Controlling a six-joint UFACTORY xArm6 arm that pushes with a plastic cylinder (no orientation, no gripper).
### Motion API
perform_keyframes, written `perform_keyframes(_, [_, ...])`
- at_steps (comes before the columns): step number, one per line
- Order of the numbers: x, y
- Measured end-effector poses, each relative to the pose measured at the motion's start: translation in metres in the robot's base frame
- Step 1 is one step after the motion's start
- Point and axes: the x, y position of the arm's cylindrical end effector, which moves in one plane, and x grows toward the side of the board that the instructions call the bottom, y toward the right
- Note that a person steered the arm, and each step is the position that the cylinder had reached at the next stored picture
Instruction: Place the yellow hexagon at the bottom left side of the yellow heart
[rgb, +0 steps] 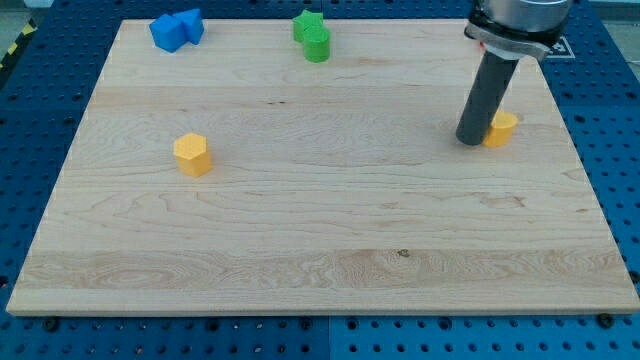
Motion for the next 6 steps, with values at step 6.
perform_keyframes(6, [-0.037, -0.208])
